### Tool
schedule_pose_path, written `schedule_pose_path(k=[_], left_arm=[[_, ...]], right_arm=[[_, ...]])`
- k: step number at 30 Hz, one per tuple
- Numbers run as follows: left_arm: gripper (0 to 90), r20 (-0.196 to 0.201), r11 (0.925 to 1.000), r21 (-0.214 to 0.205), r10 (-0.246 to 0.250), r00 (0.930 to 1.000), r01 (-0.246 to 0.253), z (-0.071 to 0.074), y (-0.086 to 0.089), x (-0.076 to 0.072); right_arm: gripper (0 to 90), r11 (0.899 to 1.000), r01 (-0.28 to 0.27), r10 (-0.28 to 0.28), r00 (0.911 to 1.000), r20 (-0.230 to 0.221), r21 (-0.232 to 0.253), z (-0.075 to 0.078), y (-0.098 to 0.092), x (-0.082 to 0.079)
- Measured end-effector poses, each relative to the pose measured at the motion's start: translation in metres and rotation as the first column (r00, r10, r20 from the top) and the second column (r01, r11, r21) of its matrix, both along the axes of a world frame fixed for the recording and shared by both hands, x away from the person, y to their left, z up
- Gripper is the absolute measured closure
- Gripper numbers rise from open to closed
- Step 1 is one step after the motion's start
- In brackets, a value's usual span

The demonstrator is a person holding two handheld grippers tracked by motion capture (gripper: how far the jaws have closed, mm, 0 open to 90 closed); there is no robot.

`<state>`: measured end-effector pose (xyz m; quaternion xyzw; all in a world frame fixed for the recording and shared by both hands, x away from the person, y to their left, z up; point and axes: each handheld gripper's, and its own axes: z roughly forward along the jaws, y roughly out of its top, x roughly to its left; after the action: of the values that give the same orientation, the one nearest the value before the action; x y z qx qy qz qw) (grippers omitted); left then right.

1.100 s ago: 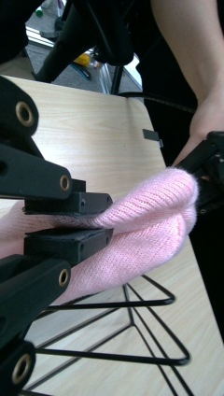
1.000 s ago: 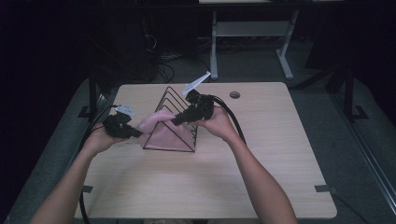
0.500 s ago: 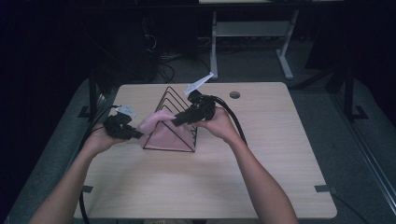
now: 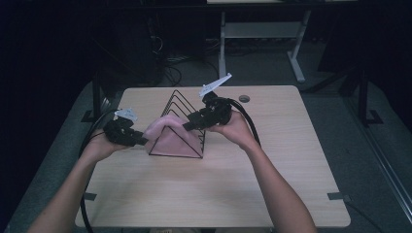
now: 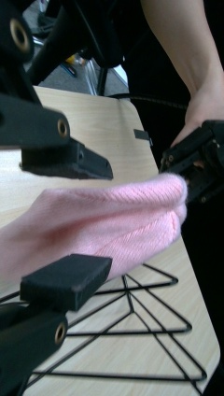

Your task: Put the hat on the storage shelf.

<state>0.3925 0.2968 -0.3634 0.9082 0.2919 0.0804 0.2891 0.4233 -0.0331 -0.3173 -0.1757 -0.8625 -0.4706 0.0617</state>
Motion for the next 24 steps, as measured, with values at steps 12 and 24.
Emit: schedule_pose_path(k=[12, 24], left_arm=[[54.8, 0.006, 0.9998, -0.020, 0.007, 1.0000, -0.007, 0.004, -0.003, -0.005], [46.5, 0.004, 0.9993, -0.033, 0.019, 0.9998, -0.019, 0.006, 0.003, -0.011]], right_arm=[[39.8, 0.998, 0.068, -0.068, 0.9976, -0.010, -0.001, 0.006, -0.033, -0.002], [34.6, 0.988, 0.151, -0.151, 0.9885, -0.010, -0.029, 0.001, -0.071, -0.006]])
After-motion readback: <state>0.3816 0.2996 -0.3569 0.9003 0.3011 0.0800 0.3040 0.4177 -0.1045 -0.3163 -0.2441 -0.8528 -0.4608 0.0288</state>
